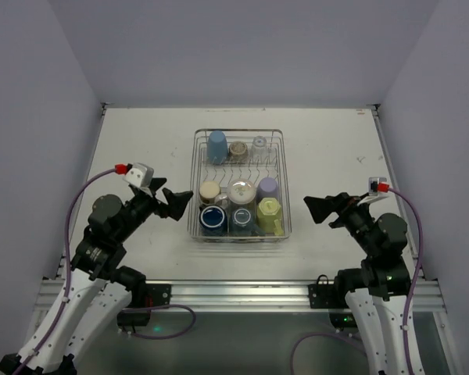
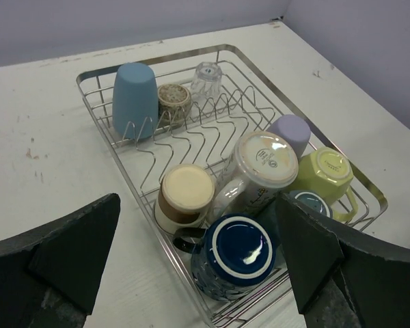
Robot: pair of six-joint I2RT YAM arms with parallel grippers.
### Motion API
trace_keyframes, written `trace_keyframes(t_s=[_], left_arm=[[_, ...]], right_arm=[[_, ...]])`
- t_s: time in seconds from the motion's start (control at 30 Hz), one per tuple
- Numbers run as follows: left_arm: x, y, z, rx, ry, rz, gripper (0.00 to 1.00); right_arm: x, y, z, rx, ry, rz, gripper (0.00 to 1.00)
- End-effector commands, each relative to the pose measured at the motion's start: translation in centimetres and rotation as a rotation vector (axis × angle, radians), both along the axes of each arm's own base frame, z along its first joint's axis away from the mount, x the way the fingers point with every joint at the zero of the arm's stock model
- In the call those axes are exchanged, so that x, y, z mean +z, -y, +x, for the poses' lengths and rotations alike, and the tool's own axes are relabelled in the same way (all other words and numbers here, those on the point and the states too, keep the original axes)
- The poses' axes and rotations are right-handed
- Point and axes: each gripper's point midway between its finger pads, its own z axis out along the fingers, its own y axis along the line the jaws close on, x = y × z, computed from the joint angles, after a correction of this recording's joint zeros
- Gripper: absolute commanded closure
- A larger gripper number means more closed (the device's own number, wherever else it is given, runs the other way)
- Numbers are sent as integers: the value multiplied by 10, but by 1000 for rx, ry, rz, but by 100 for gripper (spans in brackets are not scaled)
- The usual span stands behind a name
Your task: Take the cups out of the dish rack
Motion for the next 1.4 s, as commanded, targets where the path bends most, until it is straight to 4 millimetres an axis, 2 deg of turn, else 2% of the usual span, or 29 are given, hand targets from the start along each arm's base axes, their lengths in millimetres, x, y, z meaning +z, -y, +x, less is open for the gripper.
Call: trace_keyframes(t_s=[0.0,0.03,0.13,0.17,0.23,0.27,0.4,0.47,0.53,0.57,0.6,0.67,0.7,0.87,0.9,1.0,1.37], left_arm=[[13,5,1,-29,19,-3,0],[13,5,2,-31,18,-2,0],[17,9,5,-34,-5,-29,0],[29,11,5,-42,8,-49,0],[33,21,5,-84,-31,-85,0],[43,27,3,-116,-24,-101,0],[30,56,4,-228,-157,-130,0],[21,64,12,-176,-183,-86,0],[23,76,18,-157,-181,-34,0],[22,87,14,-143,-177,-2,0],[18,93,11,-139,-183,27,0],[7,98,18,-65,-183,102,0],[-4,114,6,-97,-191,151,0],[-34,138,-3,-101,-196,280,0],[-34,142,-3,-99,-191,290,0],[-52,153,0,-106,-203,349,1],[-87,167,-6,-97,-293,316,7]], right_arm=[[10,-1,-1,4,17,13,1],[14,-2,-2,7,39,23,1],[11,-5,-3,30,29,31,1],[8,-6,-3,37,21,31,1],[5,-10,-4,58,12,33,1],[3,-10,-5,62,7,33,1],[4,-13,-7,81,21,33,1],[5,-15,-6,95,29,31,2],[5,-16,-6,106,29,31,3],[5,-17,-5,112,27,33,3],[3,-18,-5,118,23,32,4],[1,-19,-5,126,20,26,4],[-1,-18,-5,125,17,20,5],[-10,-19,-6,132,6,11,9],[-11,-19,-7,131,6,9,10],[-14,-19,-8,133,-1,1,11],[-20,-20,-8,142,-11,2,12]])
